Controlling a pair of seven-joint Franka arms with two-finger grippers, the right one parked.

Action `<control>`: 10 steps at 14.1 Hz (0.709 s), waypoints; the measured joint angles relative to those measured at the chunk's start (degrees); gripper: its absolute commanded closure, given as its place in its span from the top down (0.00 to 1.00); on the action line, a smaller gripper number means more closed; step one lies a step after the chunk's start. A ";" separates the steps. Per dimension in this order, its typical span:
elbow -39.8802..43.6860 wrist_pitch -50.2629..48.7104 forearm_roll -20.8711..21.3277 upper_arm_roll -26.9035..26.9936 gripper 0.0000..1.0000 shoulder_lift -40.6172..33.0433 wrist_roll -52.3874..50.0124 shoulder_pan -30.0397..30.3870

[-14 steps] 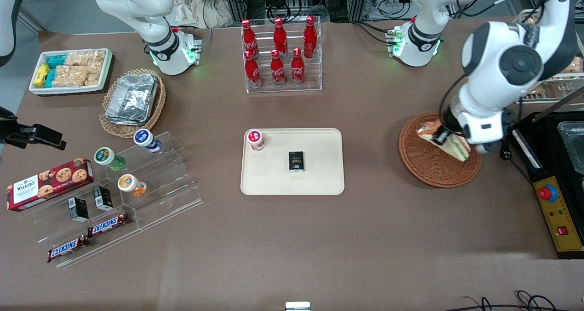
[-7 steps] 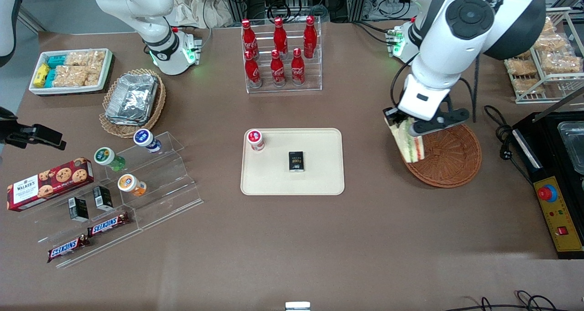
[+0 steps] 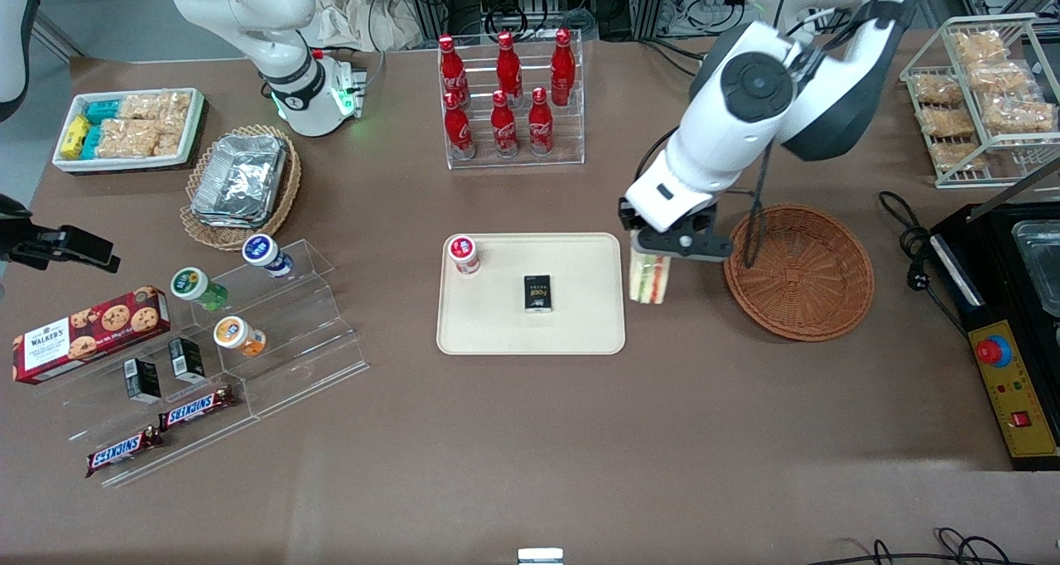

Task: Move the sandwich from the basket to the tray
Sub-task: 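Lift the sandwich and carry it toward the cream tray, then lower the sandwich onto the tray beside the black box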

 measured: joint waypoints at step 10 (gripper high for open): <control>-4.15 15.54 18.09 0.05 0.00 19.51 -13.06 -3.56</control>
